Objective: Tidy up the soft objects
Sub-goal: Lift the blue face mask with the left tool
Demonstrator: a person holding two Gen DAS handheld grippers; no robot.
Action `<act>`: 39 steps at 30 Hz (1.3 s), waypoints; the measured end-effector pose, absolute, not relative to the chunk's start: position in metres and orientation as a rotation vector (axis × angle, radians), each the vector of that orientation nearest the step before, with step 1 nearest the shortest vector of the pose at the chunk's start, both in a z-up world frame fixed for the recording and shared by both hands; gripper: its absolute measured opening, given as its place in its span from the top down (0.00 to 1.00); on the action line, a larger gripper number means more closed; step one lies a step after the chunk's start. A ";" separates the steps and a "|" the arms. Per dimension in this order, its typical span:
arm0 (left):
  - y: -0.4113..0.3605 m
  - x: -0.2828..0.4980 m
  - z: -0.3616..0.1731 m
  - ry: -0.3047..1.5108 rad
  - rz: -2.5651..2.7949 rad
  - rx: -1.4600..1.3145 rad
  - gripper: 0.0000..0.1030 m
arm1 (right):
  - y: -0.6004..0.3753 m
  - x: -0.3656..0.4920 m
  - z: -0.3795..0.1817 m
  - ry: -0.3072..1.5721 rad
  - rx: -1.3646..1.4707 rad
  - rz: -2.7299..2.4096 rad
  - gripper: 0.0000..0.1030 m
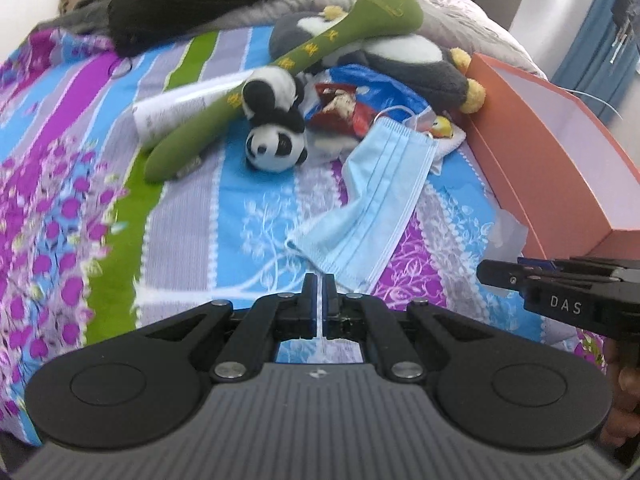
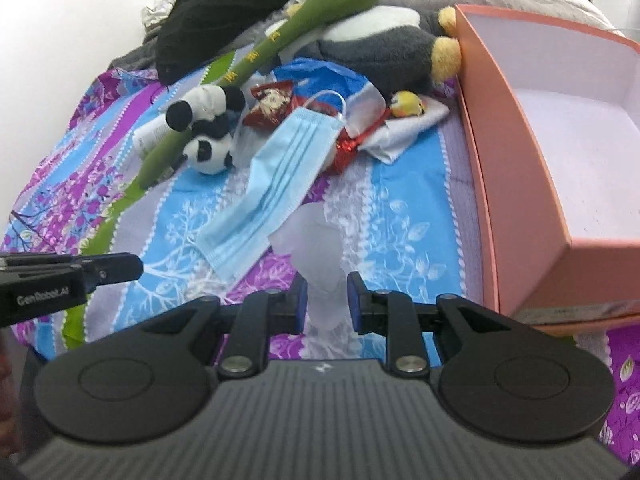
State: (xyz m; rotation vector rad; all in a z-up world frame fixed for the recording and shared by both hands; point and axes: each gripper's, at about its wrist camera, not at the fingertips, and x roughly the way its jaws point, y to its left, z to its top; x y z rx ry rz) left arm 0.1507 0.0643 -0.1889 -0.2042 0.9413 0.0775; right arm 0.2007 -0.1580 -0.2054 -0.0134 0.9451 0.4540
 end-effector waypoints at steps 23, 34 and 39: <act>0.073 0.197 -0.215 1.032 0.074 -0.230 0.49 | -0.165 0.226 -0.228 0.995 0.007 0.418 0.58; 0.062 0.234 -0.223 1.007 -0.021 -0.127 0.36 | -0.155 0.229 -0.236 0.993 -0.025 0.506 0.74; 0.053 0.250 -0.228 1.008 -0.035 -0.090 0.36 | -0.156 0.233 -0.229 0.974 -0.030 0.500 0.77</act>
